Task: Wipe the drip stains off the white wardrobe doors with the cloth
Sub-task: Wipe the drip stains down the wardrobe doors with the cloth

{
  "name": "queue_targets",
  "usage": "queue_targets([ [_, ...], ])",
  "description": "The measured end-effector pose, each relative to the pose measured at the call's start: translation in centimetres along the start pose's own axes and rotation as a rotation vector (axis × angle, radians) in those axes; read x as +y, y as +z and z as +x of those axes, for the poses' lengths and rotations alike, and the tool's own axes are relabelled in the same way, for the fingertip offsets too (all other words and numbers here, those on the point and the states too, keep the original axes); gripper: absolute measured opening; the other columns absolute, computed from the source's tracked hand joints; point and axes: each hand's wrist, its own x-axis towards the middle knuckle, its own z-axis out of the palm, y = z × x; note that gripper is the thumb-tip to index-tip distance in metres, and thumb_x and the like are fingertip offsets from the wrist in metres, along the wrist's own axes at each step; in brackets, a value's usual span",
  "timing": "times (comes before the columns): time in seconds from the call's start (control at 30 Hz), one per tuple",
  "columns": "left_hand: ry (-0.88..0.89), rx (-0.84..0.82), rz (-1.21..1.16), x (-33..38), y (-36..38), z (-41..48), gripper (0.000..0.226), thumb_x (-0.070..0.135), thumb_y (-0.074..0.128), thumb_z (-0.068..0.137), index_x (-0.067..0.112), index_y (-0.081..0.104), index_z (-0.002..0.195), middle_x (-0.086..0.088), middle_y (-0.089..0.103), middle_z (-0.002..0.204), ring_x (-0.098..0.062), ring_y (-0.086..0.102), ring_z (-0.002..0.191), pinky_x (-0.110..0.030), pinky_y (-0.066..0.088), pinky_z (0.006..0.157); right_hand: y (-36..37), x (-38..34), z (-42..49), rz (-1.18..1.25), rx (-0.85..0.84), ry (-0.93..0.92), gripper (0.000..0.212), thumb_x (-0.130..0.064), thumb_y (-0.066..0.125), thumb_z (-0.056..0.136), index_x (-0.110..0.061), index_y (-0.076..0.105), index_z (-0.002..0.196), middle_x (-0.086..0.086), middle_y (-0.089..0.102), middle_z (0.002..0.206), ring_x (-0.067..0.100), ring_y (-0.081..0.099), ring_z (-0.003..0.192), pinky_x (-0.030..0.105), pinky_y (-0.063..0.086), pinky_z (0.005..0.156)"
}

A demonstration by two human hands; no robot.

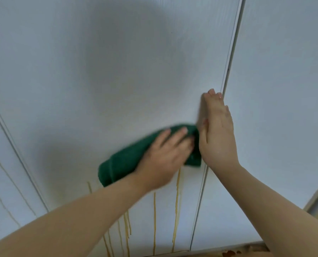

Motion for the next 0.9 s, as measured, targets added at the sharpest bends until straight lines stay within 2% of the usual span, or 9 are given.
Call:
queue_targets([
  [0.07, 0.261, -0.164, -0.011, 1.0, 0.0, -2.0, 0.045, 0.011, 0.029, 0.092, 0.012, 0.059, 0.126, -0.003, 0.056, 0.133, -0.027, 0.035, 0.131, -0.044, 0.009, 0.115, 0.1, -0.3, 0.0, 0.005, -0.012, 0.019, 0.057, 0.003, 0.024, 0.085, -0.003, 0.035, 0.141, 0.01, 0.028, 0.151, 0.004, 0.01, 0.136, 0.028, 0.003, 0.117],
  [0.13, 0.375, -0.2, 0.023, -0.2, -0.4, -2.9, 0.047, 0.017, 0.032, 0.088, 0.014, 0.058, 0.128, -0.001, 0.054, 0.135, -0.024, 0.037, 0.132, -0.044, 0.007, 0.115, -0.1, -0.4, 0.0, 0.006, -0.02, 0.012, 0.056, 0.002, 0.024, 0.086, -0.003, 0.037, 0.14, 0.011, 0.028, 0.151, 0.006, 0.01, 0.137, 0.033, 0.006, 0.117],
  [0.3, -0.046, 0.072, -0.009, -4.0, -1.8, -1.1, 0.04, 0.004, 0.028, 0.096, 0.007, 0.048, 0.13, -0.008, 0.054, 0.135, -0.029, 0.039, 0.129, -0.05, 0.027, 0.109, 0.1, 0.1, -0.1, 0.019, 0.019, -0.016, 0.053, 0.0, 0.027, 0.089, -0.004, 0.035, 0.141, -0.001, 0.027, 0.145, 0.0, 0.008, 0.135, 0.026, 0.003, 0.116],
  [0.4, -0.159, 0.131, -0.016, -1.4, -0.7, -0.2, 0.04, 0.004, 0.027, 0.095, 0.007, 0.046, 0.13, -0.008, 0.055, 0.134, -0.029, 0.038, 0.129, -0.048, 0.02, 0.112, 0.8, -0.3, 0.0, 0.046, 0.083, 0.018, 0.052, -0.004, 0.023, 0.089, -0.004, 0.04, 0.138, -0.004, 0.028, 0.142, 0.0, 0.011, 0.135, 0.022, 0.001, 0.115],
  [0.57, 0.257, -0.216, 0.009, 4.3, 2.0, -4.9, 0.049, 0.012, 0.031, 0.086, 0.013, 0.055, 0.13, 0.0, 0.053, 0.137, -0.026, 0.031, 0.131, -0.045, -0.001, 0.117, 1.0, -0.5, -0.1, 0.043, 0.073, 0.033, 0.056, -0.002, 0.019, 0.084, -0.002, 0.043, 0.135, 0.012, 0.034, 0.148, -0.001, 0.01, 0.134, 0.018, -0.003, 0.113],
  [0.63, 0.338, -0.276, 0.025, 4.0, 1.7, -5.7, 0.05, 0.017, 0.036, 0.084, 0.014, 0.055, 0.13, 0.001, 0.052, 0.137, -0.025, 0.029, 0.132, -0.045, -0.003, 0.117, 0.8, -0.3, -0.1, 0.03, 0.069, 0.017, 0.057, 0.004, 0.024, 0.082, -0.001, 0.042, 0.136, 0.013, 0.034, 0.148, 0.0, 0.01, 0.133, 0.018, -0.003, 0.113],
  [0.7, 0.226, -0.188, -0.006, 2.5, 1.0, -4.9, 0.045, 0.011, 0.034, 0.09, 0.012, 0.051, 0.132, -0.002, 0.052, 0.137, -0.026, 0.031, 0.132, -0.047, 0.006, 0.116, 0.8, -0.1, 0.0, 0.019, 0.075, 0.005, 0.058, 0.007, 0.027, 0.081, 0.0, 0.042, 0.136, 0.015, 0.034, 0.148, 0.001, 0.01, 0.133, 0.019, -0.003, 0.114],
  [0.77, -0.012, 0.008, -0.051, 0.6, -0.1, -2.6, 0.041, 0.006, 0.028, 0.095, 0.01, 0.046, 0.132, -0.005, 0.054, 0.135, -0.026, 0.036, 0.131, -0.048, 0.017, 0.113, 1.0, 0.1, 0.1, 0.006, 0.076, -0.009, 0.058, 0.009, 0.031, 0.08, 0.001, 0.042, 0.136, 0.016, 0.033, 0.148, 0.003, 0.01, 0.135, 0.021, -0.003, 0.114],
  [0.9, -0.233, 0.246, -0.045, -1.0, -0.5, 2.0, 0.039, 0.004, 0.034, 0.093, 0.007, 0.049, 0.129, -0.007, 0.054, 0.134, -0.028, 0.04, 0.128, -0.048, 0.02, 0.112, 1.3, 0.5, 0.1, 0.025, 0.092, -0.021, 0.053, 0.009, 0.034, 0.083, 0.001, 0.043, 0.135, 0.018, 0.033, 0.148, 0.012, 0.012, 0.138, 0.021, -0.003, 0.114],
])
